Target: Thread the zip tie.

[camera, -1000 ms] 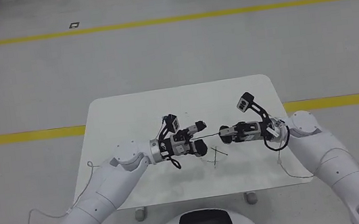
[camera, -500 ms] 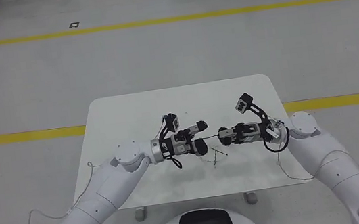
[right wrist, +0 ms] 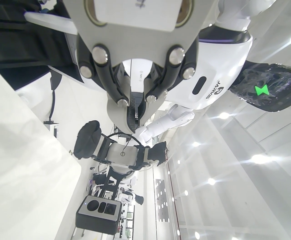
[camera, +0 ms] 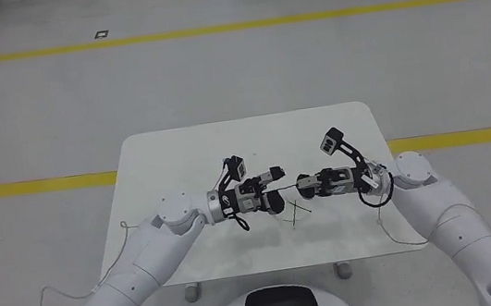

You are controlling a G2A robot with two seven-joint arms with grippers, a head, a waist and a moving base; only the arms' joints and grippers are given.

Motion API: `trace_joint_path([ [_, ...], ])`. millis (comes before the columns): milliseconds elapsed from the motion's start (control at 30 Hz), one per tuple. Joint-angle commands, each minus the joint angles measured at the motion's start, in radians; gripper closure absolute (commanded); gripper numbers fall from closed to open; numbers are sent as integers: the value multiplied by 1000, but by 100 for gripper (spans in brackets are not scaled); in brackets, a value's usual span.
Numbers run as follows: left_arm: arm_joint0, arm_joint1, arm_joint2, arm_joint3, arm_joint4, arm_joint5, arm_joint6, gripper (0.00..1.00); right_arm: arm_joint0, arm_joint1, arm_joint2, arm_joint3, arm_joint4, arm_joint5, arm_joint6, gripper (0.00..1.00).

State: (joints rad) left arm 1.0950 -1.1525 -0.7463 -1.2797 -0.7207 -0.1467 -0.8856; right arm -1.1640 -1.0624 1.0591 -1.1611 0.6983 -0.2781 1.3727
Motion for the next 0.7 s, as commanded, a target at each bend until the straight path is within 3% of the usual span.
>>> trace_joint_path([
  [0,-1,-1,1,2,0,1,-2,0,1,-1,-1,0,0,-1,1,100],
  [233,-3,-5,3,7,-1,4,-8,4,3,-4,-4,-3,-6,0,3,100],
  [367,-3,-7,2,10,-1,3,-11,19,4,-5,-5,-3,-10,3,1,100],
  [467,-3,-7,1,11,-1,4,-14,39,4,-7,-6,0,-12,3,-1,100],
  [667,-3,-9,0,13,-1,4,-19,52,5,-8,-6,8,-16,3,-4,100],
])
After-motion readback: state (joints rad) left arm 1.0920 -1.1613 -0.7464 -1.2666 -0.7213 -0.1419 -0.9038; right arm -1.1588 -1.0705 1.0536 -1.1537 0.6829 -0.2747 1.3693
